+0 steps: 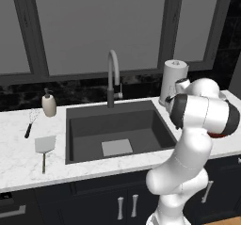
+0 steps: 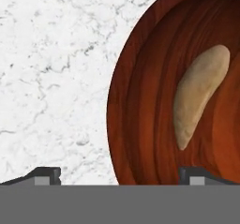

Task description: Pick the sweet potato from the sink and place it in the bowl. Then pick the bowl and place it in the microwave. Then close the microwave door and press the start button.

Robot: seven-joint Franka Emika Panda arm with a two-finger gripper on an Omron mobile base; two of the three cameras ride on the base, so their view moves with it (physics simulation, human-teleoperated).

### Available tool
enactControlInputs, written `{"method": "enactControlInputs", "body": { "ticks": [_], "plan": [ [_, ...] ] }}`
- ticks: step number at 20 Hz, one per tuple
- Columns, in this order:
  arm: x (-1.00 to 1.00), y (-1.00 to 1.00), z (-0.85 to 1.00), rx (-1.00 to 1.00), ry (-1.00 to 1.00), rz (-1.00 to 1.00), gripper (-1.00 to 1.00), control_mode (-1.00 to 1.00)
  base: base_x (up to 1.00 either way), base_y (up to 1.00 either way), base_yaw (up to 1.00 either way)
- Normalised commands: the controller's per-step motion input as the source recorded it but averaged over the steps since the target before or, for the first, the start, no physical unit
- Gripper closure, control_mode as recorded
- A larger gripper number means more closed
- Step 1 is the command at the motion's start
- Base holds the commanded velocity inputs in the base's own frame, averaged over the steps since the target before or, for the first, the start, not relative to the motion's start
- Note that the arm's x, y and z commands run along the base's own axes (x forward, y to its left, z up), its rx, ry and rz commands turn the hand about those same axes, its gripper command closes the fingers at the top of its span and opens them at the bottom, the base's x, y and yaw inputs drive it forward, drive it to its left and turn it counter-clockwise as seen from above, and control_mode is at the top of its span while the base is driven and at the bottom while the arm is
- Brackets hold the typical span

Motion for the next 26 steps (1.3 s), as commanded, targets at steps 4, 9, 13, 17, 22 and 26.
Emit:
{"method": "enactControlInputs", "body": {
  "ticks": [4,9,13,17,22,26],
  "plan": [
    [0.06,-0.12,-0.25,0.0,0.01,0.0,-1.0,-1.0,0.0,0.0,0.0],
    [0.0,-0.08,-0.26,0.0,0.0,0.0,-1.0,-1.0,0.0,0.0,0.0],
    [0.0,-0.13,-0.22,0.0,0.01,0.0,1.0,-1.0,0.0,0.0,0.0],
    [-0.02,-0.29,-0.02,0.0,-0.01,0.0,1.0,-1.0,0.0,0.0,0.0],
    [-0.05,-0.19,0.0,0.0,-0.02,0.01,1.0,-1.0,0.0,0.0,0.0],
    [-0.04,0.0,0.0,0.0,-0.01,0.0,1.0,-1.0,0.0,0.0,0.0]
  ]
}}
